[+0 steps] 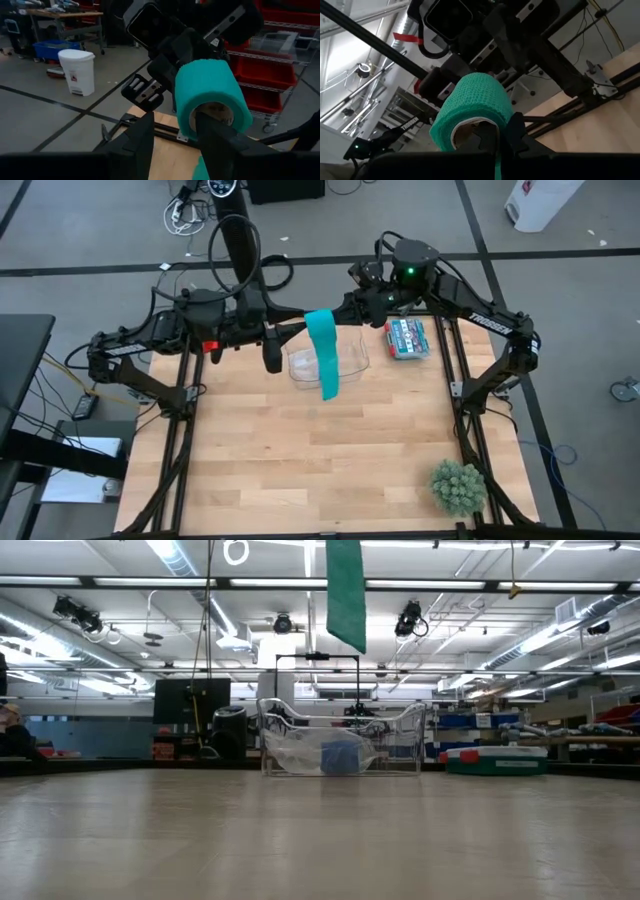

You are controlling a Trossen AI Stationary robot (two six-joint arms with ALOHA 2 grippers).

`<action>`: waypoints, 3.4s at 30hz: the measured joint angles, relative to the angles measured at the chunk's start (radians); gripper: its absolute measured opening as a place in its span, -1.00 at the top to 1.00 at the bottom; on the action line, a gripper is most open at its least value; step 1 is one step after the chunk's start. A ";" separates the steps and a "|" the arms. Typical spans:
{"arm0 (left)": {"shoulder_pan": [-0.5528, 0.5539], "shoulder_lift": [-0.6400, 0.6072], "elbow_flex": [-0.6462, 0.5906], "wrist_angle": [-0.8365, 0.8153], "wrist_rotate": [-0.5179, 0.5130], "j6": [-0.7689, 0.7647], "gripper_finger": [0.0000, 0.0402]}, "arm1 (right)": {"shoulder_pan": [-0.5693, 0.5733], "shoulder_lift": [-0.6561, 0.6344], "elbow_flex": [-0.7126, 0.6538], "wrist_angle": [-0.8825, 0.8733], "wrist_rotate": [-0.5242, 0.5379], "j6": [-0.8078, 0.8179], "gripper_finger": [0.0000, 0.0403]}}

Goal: Roll bandage
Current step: Roll the sky blue bandage

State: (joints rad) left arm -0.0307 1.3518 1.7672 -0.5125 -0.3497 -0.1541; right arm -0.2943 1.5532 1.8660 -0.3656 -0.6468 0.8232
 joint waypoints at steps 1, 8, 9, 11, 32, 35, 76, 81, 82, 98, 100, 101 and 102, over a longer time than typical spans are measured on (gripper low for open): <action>0.000 0.000 0.000 0.000 0.005 -0.011 0.24 | 0.000 0.000 0.000 -0.003 0.000 -0.006 1.00; 0.000 0.009 0.000 0.036 0.021 -0.036 0.24 | 0.006 0.007 0.000 -0.006 0.003 -0.021 1.00; 0.000 0.012 0.000 0.041 0.021 -0.036 0.24 | 0.009 0.011 0.001 -0.002 0.001 -0.022 1.00; 0.000 0.023 0.000 0.047 0.024 -0.035 0.24 | 0.013 0.019 0.000 -0.006 -0.012 -0.018 1.00; 0.004 0.001 0.001 0.038 0.020 -0.126 0.91 | -0.066 -0.040 0.000 0.051 -0.066 -0.111 0.52; 0.013 -0.008 0.000 0.004 0.021 -0.180 0.91 | -0.090 -0.074 0.000 0.043 -0.073 -0.127 0.41; 0.044 -0.016 0.000 0.050 0.077 -0.599 0.90 | 0.102 0.036 -0.004 -0.147 0.114 -0.687 0.62; 0.044 -0.016 0.000 0.049 0.089 -0.660 0.90 | 0.115 0.031 -0.003 -0.159 0.057 -0.708 0.96; 0.044 -0.016 0.000 0.048 0.089 -0.662 0.90 | 0.121 0.031 -0.003 -0.161 0.054 -0.696 0.96; 0.142 -0.016 0.000 0.037 0.167 -0.659 0.90 | 0.329 -0.010 -0.003 -0.148 0.007 -0.579 1.00; 0.165 -0.018 0.000 0.018 0.183 -0.648 0.90 | 0.339 -0.010 -0.003 -0.152 0.006 -0.579 1.00; 0.177 -0.021 0.000 0.004 0.188 -0.640 0.90 | 0.340 -0.010 -0.003 -0.156 0.005 -0.579 1.00; 0.191 -0.023 0.000 -0.007 0.195 -0.637 0.90 | 0.340 -0.010 -0.003 -0.159 0.005 -0.578 1.00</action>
State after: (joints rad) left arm 0.1603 1.3287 1.7672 -0.5197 -0.1551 -0.7909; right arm 0.0455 1.5433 1.8633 -0.5249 -0.6415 0.2452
